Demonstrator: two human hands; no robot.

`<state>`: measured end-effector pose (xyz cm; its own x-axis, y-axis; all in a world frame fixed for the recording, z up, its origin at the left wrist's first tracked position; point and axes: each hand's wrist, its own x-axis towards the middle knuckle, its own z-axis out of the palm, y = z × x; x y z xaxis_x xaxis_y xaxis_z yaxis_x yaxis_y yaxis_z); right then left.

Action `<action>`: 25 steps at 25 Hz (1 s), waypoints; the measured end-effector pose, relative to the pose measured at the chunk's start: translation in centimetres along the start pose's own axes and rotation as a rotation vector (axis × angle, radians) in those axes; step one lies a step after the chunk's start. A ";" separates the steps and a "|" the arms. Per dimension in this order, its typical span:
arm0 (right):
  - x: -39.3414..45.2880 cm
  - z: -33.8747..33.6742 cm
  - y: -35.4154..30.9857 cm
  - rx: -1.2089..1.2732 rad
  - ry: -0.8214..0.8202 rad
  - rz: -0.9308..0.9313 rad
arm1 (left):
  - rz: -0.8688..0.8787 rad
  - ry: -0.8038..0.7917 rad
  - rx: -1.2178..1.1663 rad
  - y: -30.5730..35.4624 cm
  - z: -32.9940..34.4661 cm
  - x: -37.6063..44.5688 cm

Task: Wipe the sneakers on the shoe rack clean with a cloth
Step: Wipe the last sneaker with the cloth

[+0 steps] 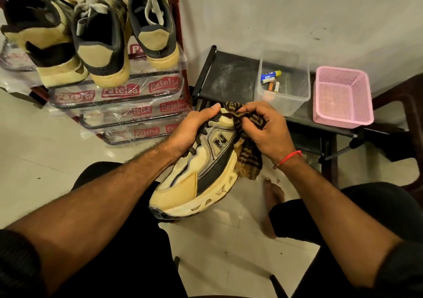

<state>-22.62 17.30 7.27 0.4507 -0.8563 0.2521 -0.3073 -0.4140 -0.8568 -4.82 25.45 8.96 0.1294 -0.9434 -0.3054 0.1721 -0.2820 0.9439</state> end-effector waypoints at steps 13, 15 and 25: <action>-0.6 1.0 0.1 -0.049 0.058 -0.198 | -0.011 -0.049 -0.191 -0.6 -1.0 -0.1; 0.3 1.0 1.2 -0.096 0.015 -0.008 | 0.013 -0.090 -0.115 -1.0 -1.0 -0.1; -2.5 1.5 -2.6 -0.038 -0.054 -0.120 | 0.006 0.000 -0.224 -0.7 -1.2 0.9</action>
<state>-21.66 20.95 8.15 0.5300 -0.7827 0.3263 -0.2794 -0.5245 -0.8042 -3.60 24.99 7.85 0.1305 -0.9450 -0.3000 0.3843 -0.2307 0.8939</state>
